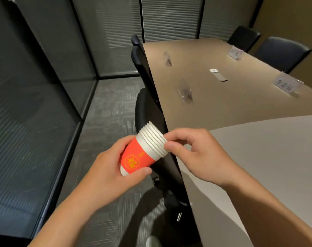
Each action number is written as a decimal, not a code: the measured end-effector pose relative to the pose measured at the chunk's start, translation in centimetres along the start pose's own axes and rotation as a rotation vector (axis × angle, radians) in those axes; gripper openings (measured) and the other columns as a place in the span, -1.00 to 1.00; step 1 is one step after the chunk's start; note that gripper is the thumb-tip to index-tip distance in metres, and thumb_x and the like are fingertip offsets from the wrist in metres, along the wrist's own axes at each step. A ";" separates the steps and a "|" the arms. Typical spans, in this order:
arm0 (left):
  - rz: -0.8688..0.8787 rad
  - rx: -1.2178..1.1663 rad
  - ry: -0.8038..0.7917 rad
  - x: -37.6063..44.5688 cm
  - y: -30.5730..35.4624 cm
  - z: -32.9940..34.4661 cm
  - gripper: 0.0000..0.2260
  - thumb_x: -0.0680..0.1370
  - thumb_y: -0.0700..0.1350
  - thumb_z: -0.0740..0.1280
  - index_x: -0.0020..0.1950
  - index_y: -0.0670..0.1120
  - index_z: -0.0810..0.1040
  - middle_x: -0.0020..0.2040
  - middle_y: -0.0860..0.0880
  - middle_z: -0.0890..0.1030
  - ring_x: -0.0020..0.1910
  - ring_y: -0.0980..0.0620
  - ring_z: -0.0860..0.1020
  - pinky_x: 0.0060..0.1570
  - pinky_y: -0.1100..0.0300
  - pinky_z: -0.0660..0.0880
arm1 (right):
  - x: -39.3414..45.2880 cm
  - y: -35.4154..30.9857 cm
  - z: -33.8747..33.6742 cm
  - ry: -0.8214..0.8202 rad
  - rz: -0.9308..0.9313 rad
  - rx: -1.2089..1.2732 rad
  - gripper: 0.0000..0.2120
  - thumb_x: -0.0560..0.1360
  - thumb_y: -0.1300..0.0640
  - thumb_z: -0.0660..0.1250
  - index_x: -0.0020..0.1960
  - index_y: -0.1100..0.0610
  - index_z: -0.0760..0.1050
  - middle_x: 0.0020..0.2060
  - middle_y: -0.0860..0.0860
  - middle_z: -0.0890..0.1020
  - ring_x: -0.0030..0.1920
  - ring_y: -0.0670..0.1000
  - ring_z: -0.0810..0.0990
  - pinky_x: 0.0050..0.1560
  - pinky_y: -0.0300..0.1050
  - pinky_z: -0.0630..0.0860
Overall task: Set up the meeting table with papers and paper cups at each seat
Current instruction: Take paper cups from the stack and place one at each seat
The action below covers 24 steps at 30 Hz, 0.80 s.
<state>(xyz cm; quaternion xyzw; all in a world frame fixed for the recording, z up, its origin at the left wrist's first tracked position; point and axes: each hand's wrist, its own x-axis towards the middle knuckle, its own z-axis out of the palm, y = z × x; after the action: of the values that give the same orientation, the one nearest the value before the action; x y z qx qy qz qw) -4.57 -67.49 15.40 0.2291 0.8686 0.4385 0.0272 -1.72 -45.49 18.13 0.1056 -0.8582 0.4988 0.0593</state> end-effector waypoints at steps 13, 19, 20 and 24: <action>0.139 -0.103 -0.119 15.0 -7.8 -11.4 -0.49 0.35 0.12 0.50 0.25 0.37 0.43 0.12 0.17 0.62 0.04 0.10 0.63 -0.03 0.18 0.59 | 17.6 0.0 3.5 0.198 -0.048 0.143 -0.88 0.35 0.27 0.52 -0.21 0.13 0.61 -0.27 0.12 0.67 -0.22 0.20 0.61 -0.14 0.17 0.56; 0.084 -0.183 -0.209 23.1 -12.5 -15.5 -0.50 0.30 0.15 0.45 0.21 0.39 0.42 0.09 0.21 0.61 0.01 0.14 0.62 -0.13 0.28 0.56 | 26.0 0.5 4.9 0.271 0.007 0.169 -0.90 0.36 0.21 0.52 -0.18 0.16 0.61 -0.22 0.12 0.69 -0.16 0.24 0.62 -0.12 0.24 0.55; 0.083 -0.203 -0.226 24.8 -13.5 -15.7 -0.50 0.33 0.10 0.47 0.22 0.35 0.43 0.09 0.19 0.62 0.01 0.10 0.63 -0.14 0.27 0.57 | 27.4 0.9 5.0 0.307 0.017 0.164 -0.90 0.35 0.21 0.53 -0.19 0.15 0.61 -0.23 0.10 0.69 -0.17 0.24 0.62 -0.12 0.25 0.55; 0.131 -0.224 -0.257 31.6 -17.1 -15.9 -0.53 0.38 0.05 0.51 0.21 0.31 0.42 0.03 0.27 0.60 0.01 0.20 0.60 -0.16 0.44 0.51 | 32.4 3.1 5.2 0.449 0.024 0.173 -0.88 0.36 0.23 0.53 -0.23 0.14 0.59 -0.26 0.13 0.68 -0.21 0.27 0.59 -0.15 0.22 0.54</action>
<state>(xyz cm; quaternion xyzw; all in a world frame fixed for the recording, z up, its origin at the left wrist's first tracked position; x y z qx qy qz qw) -43.14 -74.81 16.79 0.3347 0.7869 0.5006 0.1347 -33.95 -52.46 19.65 -0.0134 -0.7789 0.5819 0.2334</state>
